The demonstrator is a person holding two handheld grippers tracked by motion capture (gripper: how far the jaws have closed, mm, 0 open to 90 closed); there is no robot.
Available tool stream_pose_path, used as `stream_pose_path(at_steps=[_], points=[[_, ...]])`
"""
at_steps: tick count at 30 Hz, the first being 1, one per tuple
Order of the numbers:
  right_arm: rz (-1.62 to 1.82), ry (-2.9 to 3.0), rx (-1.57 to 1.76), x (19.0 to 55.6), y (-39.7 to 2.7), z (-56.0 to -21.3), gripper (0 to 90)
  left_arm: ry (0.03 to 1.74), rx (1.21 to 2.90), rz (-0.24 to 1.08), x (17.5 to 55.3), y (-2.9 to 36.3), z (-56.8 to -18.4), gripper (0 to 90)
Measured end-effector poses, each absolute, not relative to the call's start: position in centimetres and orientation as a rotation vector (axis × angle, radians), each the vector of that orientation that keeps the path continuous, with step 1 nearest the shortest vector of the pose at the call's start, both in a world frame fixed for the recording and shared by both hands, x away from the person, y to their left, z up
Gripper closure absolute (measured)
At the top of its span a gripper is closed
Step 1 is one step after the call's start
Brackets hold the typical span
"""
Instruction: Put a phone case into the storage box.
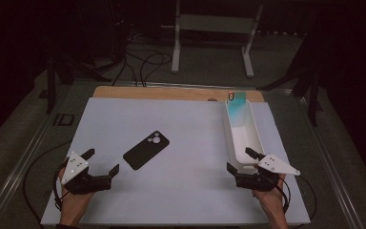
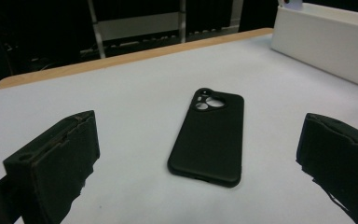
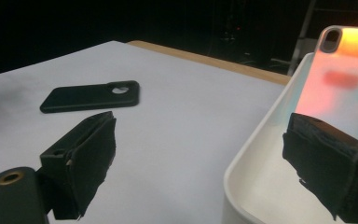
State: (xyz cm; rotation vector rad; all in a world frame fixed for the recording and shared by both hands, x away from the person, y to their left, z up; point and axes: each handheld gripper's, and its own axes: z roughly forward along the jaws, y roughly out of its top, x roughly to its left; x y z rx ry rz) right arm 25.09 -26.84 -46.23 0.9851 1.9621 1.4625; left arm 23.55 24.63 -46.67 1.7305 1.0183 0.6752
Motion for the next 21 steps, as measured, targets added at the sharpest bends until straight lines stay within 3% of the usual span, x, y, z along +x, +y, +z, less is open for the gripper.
stream_pose_path(at_steps=[21], points=[[1.465, 1.965, 0.978, 25.3, -26.7, -45.5, 9.3, 1.01, 1.824, 0.551, 27.2, 23.7, -45.4, 0.0]])
